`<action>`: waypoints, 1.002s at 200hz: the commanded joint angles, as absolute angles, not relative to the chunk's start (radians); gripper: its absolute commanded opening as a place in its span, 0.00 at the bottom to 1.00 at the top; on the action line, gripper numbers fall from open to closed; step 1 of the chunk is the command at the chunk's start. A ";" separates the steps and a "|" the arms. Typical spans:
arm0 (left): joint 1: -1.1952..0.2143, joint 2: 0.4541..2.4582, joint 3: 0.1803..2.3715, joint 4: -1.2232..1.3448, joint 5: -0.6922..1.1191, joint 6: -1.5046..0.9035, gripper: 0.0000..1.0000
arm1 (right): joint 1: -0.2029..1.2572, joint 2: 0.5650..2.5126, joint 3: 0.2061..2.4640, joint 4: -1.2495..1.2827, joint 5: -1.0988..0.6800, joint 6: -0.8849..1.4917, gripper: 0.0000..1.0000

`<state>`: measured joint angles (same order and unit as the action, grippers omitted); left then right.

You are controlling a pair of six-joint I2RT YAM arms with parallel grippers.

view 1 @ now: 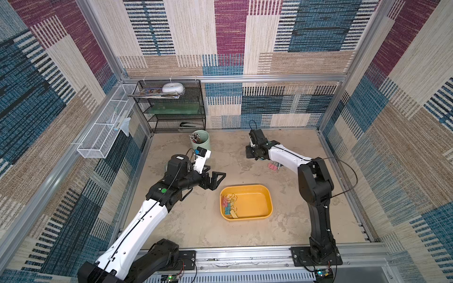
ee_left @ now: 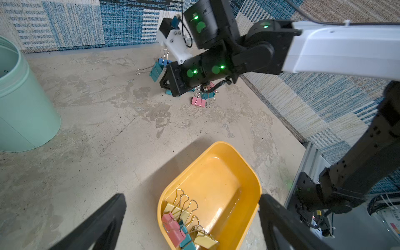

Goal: Put the binder clips in the storage box
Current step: Pick up the binder clip at the center of the board, then place the binder clip in the storage box.

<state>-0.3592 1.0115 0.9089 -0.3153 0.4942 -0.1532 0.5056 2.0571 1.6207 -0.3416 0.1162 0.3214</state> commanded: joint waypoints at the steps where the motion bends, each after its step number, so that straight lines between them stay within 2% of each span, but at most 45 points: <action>1: -0.357 1.011 0.911 -0.299 0.502 -0.150 1.00 | 0.525 1.894 1.497 -0.276 0.029 0.308 0.00; 56: -0.357 1.008 0.913 -0.299 0.506 -0.155 1.00 | 0.604 1.432 1.074 -0.156 -0.219 0.350 0.00; 96: -0.357 1.012 0.914 -0.299 0.510 -0.159 1.00 | 0.711 1.276 0.875 -0.128 -0.299 0.442 0.00; 138: -0.357 1.012 0.913 -0.299 0.503 -0.158 1.00 | 0.795 1.325 0.789 -0.068 -0.347 0.493 0.00; 172: -0.357 1.014 0.911 -0.300 0.502 -0.157 1.00 | 0.845 1.482 0.847 -0.011 -0.423 0.473 0.00; 200: -0.357 1.019 0.911 -0.299 0.505 -0.159 1.00 | 0.865 1.587 0.893 -0.007 -0.417 0.463 0.00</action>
